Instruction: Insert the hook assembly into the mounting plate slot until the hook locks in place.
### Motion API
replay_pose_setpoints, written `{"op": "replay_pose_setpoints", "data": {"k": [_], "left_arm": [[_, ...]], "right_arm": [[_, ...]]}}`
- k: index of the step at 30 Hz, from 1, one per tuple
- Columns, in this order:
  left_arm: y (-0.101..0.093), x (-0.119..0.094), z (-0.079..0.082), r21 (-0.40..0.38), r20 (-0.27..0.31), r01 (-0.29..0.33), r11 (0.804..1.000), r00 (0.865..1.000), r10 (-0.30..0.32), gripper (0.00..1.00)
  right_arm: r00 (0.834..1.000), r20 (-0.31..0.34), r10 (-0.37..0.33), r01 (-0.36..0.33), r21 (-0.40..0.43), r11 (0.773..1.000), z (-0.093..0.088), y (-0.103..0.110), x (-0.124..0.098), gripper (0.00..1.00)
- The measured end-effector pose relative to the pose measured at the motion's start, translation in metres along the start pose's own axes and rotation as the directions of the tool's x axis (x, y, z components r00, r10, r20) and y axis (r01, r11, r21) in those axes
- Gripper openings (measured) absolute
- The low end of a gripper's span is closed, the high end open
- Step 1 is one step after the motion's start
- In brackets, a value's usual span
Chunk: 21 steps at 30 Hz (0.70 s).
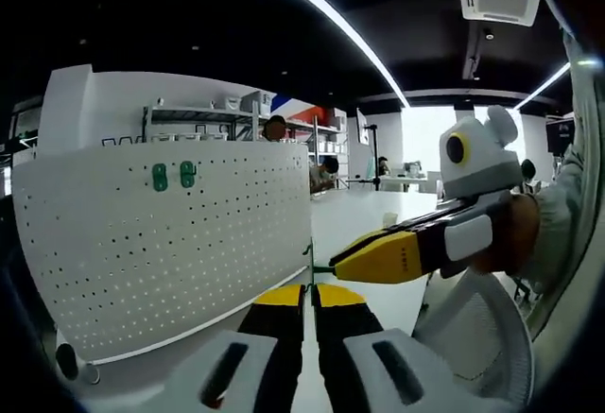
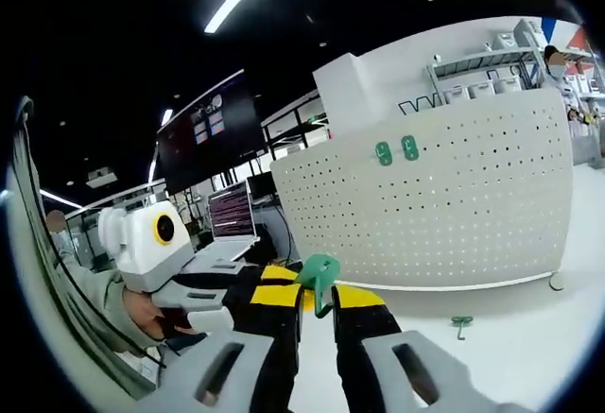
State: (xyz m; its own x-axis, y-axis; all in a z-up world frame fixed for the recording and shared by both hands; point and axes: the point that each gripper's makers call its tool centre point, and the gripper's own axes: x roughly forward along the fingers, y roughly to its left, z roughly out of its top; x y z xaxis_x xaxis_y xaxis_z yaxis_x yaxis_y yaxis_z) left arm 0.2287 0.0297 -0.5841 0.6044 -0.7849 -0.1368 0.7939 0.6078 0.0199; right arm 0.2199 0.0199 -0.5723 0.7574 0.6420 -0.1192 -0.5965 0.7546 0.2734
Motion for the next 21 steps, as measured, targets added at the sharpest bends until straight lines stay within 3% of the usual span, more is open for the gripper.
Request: {"op": "replay_pose_setpoints", "data": {"k": [21], "left_arm": [[-0.006, 0.000, 0.014, -0.018, 0.048, 0.011, 1.000, 0.999, -0.010, 0.03]], "right_arm": [[0.999, 0.051, -0.001, -0.002, 0.062, 0.998, 0.010, 0.001, 0.004, 0.05]]}}
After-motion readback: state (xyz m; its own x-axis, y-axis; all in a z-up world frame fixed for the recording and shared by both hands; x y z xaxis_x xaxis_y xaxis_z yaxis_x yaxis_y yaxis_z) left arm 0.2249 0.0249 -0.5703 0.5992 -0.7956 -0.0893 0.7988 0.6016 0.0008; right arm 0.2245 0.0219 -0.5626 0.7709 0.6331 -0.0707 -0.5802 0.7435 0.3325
